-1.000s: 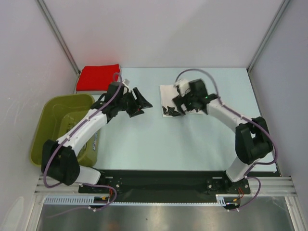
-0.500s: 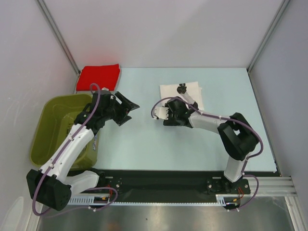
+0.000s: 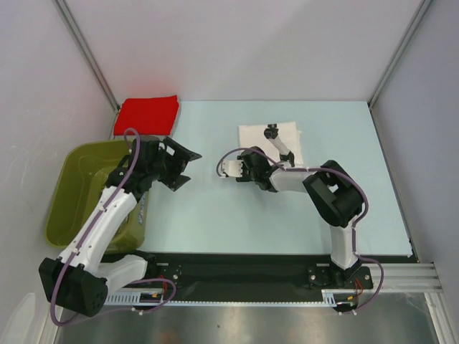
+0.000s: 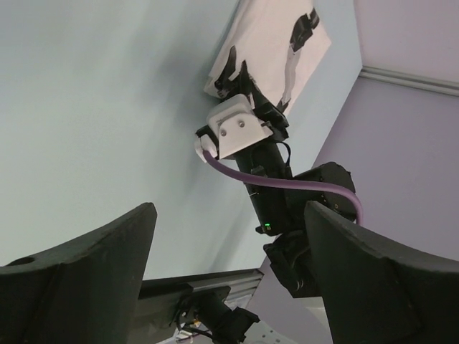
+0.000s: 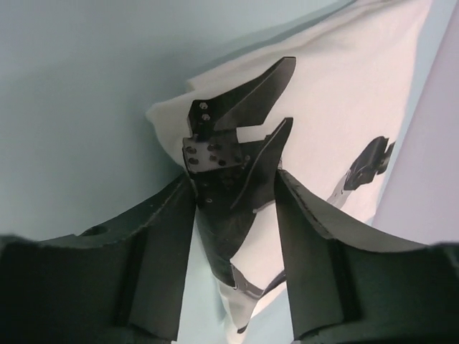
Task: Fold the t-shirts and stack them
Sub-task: Neatly place the folded tshirt to the corner
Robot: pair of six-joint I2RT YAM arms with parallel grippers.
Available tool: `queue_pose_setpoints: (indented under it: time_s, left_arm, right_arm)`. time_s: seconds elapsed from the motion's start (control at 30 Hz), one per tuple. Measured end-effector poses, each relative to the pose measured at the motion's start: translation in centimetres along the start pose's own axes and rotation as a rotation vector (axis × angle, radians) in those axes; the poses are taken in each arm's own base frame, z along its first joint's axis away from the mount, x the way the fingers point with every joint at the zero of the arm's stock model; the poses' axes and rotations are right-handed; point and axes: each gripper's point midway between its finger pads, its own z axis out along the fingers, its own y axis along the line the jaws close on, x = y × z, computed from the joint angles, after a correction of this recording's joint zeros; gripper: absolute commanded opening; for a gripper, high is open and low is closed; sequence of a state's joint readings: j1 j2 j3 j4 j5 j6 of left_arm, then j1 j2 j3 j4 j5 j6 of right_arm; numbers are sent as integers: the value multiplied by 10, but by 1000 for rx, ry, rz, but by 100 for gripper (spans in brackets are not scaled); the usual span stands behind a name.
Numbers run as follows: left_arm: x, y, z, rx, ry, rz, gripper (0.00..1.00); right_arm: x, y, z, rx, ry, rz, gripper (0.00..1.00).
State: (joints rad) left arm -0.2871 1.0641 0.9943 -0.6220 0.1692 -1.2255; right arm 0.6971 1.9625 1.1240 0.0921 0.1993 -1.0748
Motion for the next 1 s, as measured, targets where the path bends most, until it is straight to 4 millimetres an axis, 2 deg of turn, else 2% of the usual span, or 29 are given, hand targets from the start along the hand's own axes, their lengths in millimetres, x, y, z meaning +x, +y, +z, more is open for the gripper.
queue_pose_setpoints:
  time_s: [0.1,0.13,0.2,0.23,0.3,0.4,0.5,0.7,0.77,0.87,1.0]
  left_arm:
    - [-3,8,11,-41,9,-22,99]
    - [-3,11,15,-56,16,-29,100]
    - [-4,14,23,-80,25,-37,100]
    - [-4,15,28,-95,34,-42,100]
    - [-7,14,40,-112,47,-48,100]
    - [-8,11,60,-124,77,-56,100]
    - [-9,6,89,-123,120,-63,100]
    - [-14,0,151,-116,170,-96,100]
    - [-17,-12,170,-90,179,-108,100]
    - [-19,-30,200,-39,182,-121,100]
    - [-3,-44,240,-4,214,-152,100]
  right_arm:
    - [-3,-5,9,23,-1,7,41]
    - [-3,-5,11,24,-2,9,32]
    - [-3,-3,14,15,-3,15,22]
    - [-2,-2,15,9,-1,16,10]
    - [-2,-2,15,2,0,22,1]
    - [-1,-4,14,-10,-10,41,0]
    - [3,-9,7,-33,-35,78,0]
    - [13,-37,-24,-34,-98,169,0]
    - [12,-46,-32,-24,-122,189,0]
    - [7,-44,-35,-43,-149,210,0]
    - [3,-34,-36,-93,-171,242,0]
